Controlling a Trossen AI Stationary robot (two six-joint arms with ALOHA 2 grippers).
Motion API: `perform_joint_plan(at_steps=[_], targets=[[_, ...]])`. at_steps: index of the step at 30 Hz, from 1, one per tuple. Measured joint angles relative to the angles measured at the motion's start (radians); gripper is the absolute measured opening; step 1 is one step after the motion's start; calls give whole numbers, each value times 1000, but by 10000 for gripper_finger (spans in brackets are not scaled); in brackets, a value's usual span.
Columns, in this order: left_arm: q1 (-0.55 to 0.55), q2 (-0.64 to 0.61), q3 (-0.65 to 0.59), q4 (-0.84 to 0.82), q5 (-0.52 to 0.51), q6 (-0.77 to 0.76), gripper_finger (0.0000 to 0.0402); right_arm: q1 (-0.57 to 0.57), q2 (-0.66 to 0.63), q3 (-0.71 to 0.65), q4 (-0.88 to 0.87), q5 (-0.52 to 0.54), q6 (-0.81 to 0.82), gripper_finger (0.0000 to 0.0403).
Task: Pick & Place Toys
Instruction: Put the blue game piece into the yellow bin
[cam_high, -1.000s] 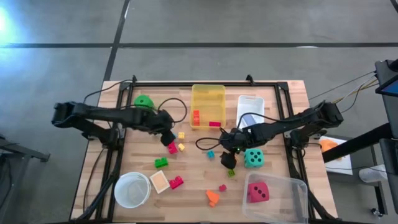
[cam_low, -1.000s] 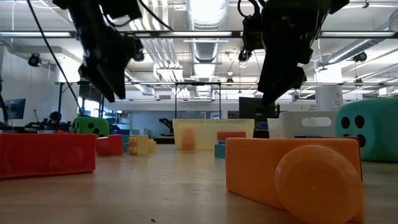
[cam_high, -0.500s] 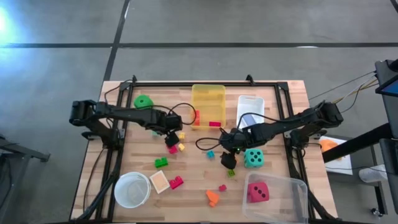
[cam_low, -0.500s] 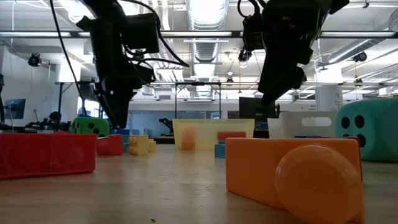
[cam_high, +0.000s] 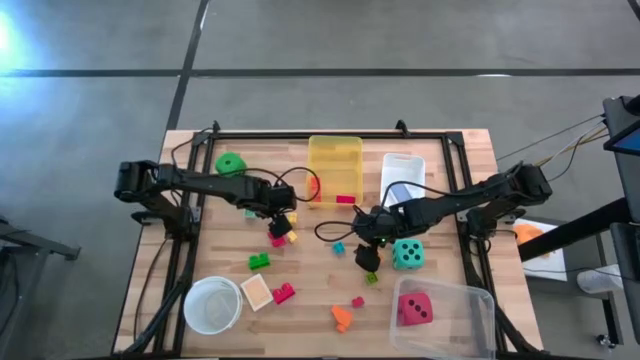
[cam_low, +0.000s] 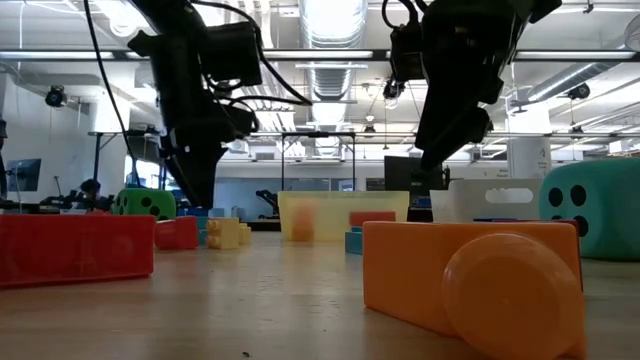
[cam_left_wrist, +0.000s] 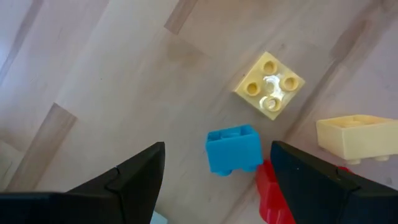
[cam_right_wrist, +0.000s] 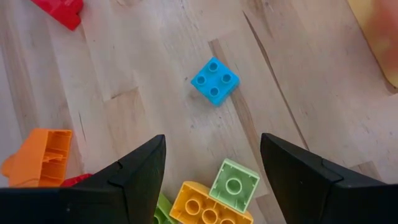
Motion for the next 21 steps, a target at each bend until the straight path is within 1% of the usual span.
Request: perform_joint_plan(at_steps=[9,15,18,21], targets=[[-1,88,0,14,7,10,294,0,0,0,2,0,0,254],[-1,105,0,26,8,13,293,0,0,0,1,0,0,254],[-1,106,0,39,10,27,276,0,0,0,1,0,0,254],[-2,106,0,39,18,45,240,0,0,0,1,0,0,254]])
